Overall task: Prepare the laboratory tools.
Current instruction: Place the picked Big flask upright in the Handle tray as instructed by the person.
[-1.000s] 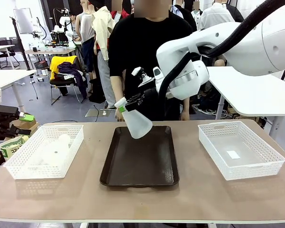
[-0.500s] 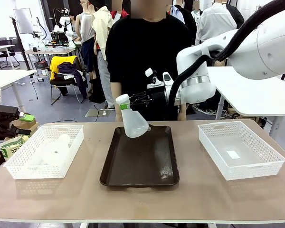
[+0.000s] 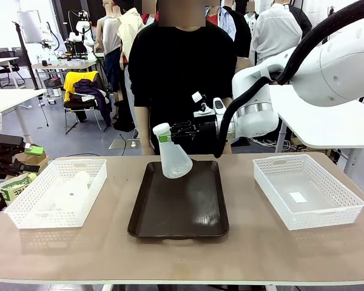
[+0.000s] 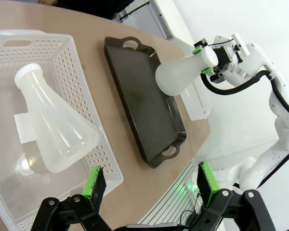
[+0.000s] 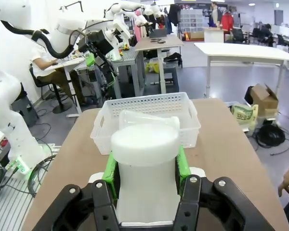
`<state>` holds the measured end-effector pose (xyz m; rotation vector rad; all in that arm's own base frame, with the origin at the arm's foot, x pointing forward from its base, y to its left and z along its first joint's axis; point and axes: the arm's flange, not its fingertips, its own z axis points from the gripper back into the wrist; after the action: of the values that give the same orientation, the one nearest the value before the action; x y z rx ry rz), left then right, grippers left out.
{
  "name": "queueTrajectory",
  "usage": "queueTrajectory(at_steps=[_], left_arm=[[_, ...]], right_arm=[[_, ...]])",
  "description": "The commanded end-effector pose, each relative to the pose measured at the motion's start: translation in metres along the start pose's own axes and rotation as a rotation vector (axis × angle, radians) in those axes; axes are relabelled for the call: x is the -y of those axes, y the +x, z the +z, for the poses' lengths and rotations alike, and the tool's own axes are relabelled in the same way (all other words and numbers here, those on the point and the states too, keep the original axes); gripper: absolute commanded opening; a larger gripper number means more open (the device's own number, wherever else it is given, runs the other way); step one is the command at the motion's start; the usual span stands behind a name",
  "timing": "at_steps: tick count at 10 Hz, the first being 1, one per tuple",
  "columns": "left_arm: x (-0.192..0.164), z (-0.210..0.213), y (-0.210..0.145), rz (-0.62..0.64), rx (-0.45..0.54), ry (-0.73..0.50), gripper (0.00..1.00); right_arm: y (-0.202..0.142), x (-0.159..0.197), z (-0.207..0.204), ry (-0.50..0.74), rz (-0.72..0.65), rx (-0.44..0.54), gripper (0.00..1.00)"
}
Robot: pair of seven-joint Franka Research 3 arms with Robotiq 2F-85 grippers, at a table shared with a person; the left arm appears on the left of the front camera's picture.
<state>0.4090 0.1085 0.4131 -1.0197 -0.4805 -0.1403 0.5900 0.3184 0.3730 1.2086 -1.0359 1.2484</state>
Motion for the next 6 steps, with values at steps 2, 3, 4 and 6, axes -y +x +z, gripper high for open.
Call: queueTrajectory(at_steps=[2, 3, 4, 6], left_arm=[[0.000, 0.001, 0.000, -0.008, 0.011, -0.015, 1.00], [0.000, 0.001, 0.000, -0.008, 0.011, -0.015, 1.00], [0.000, 0.001, 0.000, -0.008, 0.011, -0.015, 1.00], [0.000, 0.001, 0.000, -0.008, 0.011, -0.015, 1.00]], right_arm=[[0.007, -0.002, 0.000, 0.010, 0.020, 0.029, 0.00], [0.002, -0.001, 0.000, 0.006, 0.003, 0.003, 0.00], [-0.005, 0.004, -0.001, 0.045, 0.031, 0.051, 0.00], [-0.025, 0.018, -0.004, 0.097, 0.080, 0.145, 0.00]])
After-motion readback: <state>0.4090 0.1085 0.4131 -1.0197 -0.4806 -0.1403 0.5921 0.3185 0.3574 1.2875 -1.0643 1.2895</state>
